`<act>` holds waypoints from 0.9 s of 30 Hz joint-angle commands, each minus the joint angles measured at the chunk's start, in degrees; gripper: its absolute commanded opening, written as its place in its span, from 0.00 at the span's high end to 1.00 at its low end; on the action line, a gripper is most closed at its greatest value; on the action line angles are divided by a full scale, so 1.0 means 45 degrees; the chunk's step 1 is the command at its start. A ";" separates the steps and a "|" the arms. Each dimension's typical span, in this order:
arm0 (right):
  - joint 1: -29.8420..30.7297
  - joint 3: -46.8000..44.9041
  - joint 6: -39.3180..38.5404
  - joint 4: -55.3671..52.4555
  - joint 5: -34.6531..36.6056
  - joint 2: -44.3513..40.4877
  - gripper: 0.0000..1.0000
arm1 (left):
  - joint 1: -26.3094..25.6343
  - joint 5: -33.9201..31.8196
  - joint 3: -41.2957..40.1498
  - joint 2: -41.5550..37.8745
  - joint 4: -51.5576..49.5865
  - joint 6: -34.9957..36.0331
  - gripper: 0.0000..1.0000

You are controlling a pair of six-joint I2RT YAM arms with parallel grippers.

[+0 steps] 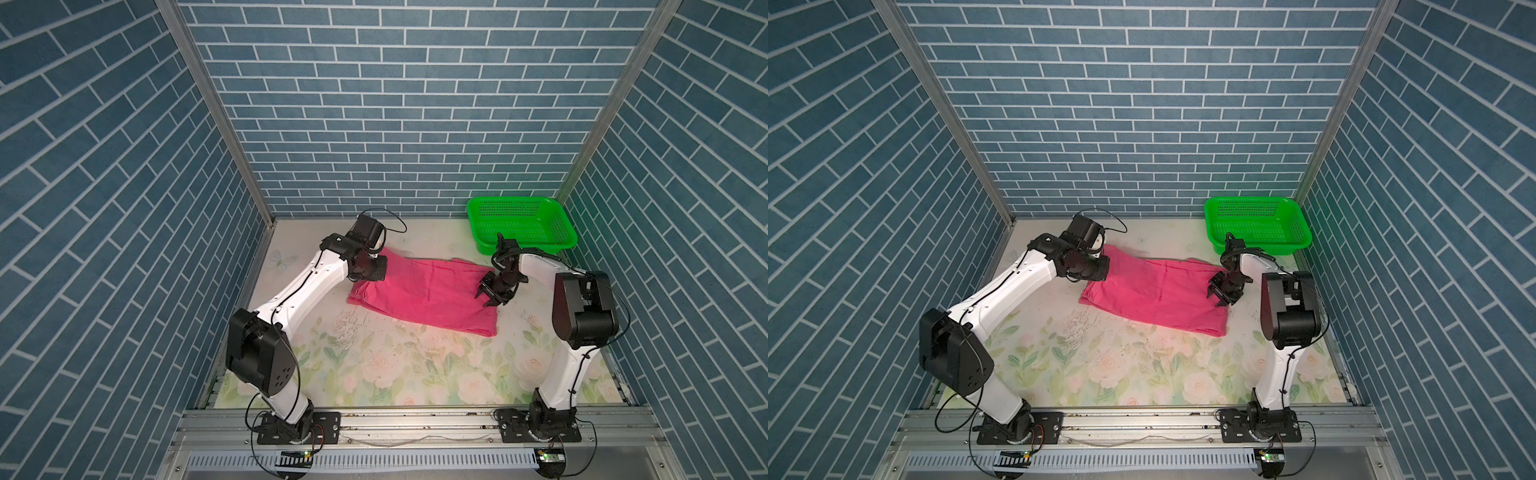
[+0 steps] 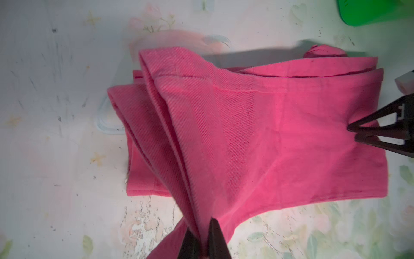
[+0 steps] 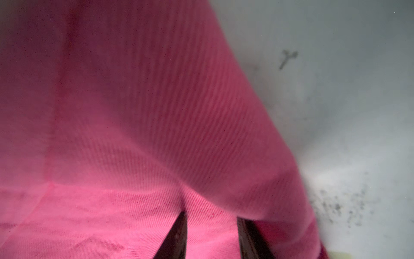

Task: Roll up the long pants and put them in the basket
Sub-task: Fold the long pant at the center of the board.

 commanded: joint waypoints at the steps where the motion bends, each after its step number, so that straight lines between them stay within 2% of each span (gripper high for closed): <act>1: -0.0129 -0.0013 -0.0249 -0.1233 0.1037 0.0522 0.62 | 0.0201 -0.1523 -0.0869 -0.0338 0.1344 0.0715 1.00; 5: -0.0129 0.0038 -0.0308 -0.1286 0.0931 0.0647 0.62 | 0.0673 -0.2820 -0.1747 -0.0374 0.2307 0.0974 1.00; 10: -0.0120 0.0096 -0.0392 -0.1413 0.0931 0.0676 0.62 | 0.1244 -0.3702 -0.1847 -0.0015 0.3090 0.1477 1.00; 18: -0.0129 0.0332 -0.0565 -0.1684 0.0891 0.0691 0.62 | 0.1490 -0.3569 -0.1594 0.1162 0.3710 0.1752 1.00; 22: -0.0120 0.0311 -0.0587 -0.1745 0.0931 0.0632 0.62 | 0.1491 -0.3383 -0.2286 0.1131 0.4000 0.1557 1.00; 27: -0.0129 0.0176 -0.0567 -0.1685 0.0947 0.0602 0.62 | 0.1662 -0.4252 -0.3464 0.1043 0.4773 0.1400 0.98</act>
